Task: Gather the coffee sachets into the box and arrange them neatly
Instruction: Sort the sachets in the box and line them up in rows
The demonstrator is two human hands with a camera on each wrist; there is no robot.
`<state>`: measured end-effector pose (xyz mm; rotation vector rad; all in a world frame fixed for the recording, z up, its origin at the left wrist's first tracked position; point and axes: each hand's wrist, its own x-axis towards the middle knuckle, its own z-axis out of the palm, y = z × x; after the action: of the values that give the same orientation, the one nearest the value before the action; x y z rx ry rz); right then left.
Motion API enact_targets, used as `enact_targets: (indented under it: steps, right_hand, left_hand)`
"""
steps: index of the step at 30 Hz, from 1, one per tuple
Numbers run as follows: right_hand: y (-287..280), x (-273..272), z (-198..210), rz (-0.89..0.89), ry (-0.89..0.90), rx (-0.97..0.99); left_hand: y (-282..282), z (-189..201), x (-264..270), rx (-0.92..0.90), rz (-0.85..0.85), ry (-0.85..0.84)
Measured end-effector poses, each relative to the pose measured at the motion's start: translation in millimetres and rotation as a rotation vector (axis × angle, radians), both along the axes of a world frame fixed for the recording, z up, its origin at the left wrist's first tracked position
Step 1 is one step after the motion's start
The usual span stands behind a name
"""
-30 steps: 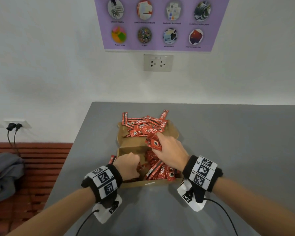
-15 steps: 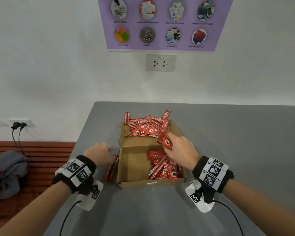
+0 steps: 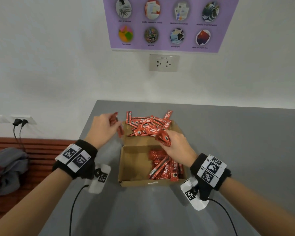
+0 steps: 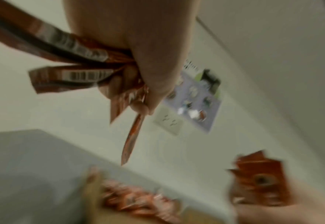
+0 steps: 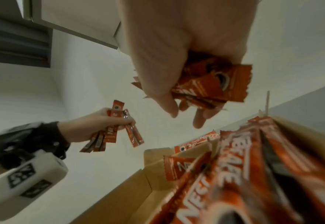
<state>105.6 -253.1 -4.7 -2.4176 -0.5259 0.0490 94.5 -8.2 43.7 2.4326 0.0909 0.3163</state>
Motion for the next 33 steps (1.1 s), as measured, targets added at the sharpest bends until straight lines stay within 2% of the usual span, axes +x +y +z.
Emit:
enact_targets:
  steps: [4, 6, 9, 13, 17, 21, 23, 25, 28, 33]
  right_hand:
    - [17.7, -0.5, 21.8, -0.014, -0.015, 0.345]
    - [22.3, -1.4, 26.3, 0.021, 0.070, 0.392]
    - [24.6, -7.9, 23.8, 0.125, 0.171, 0.330]
    - [20.8, -11.4, 11.2, 0.090, 0.028, 0.267]
    - [13.4, -8.8, -0.2, 0.006, -0.157, 0.166]
    - [11.6, -10.4, 3.0, 0.129, -0.123, 0.156]
    - [9.0, -11.9, 8.1, 0.168, -0.062, 0.216]
    - [5.0, -11.5, 11.3, 0.134, 0.002, 0.303]
    - [1.8, -5.7, 10.7, 0.035, 0.080, 0.375]
    - [-1.0, -1.9, 13.6, 0.102, 0.070, 0.265]
  left_hand:
    - [-26.2, 12.7, -7.9, -0.355, -0.264, 0.024]
    - [-36.8, 8.2, -11.4, -0.477, -0.348, 0.031]
    - [-45.8, -7.6, -10.9, -0.610, -0.380, 0.097]
    - [-49.9, -17.3, -7.0, -0.625, -0.349, 0.182]
    - [-50.0, -11.9, -7.5, -0.784, -0.352, 0.257]
    - [-43.6, -11.2, -8.5, -0.665, -0.373, 0.280]
    - [-39.4, -11.6, -11.8, -0.580, -0.366, 0.235]
    - [-36.0, -14.2, -17.3, -0.507, -0.363, 0.161]
    - [-33.7, -23.6, -24.4, -0.493, -0.372, 0.158]
    - [-29.9, -30.5, -28.5, -0.506, -0.334, 0.243]
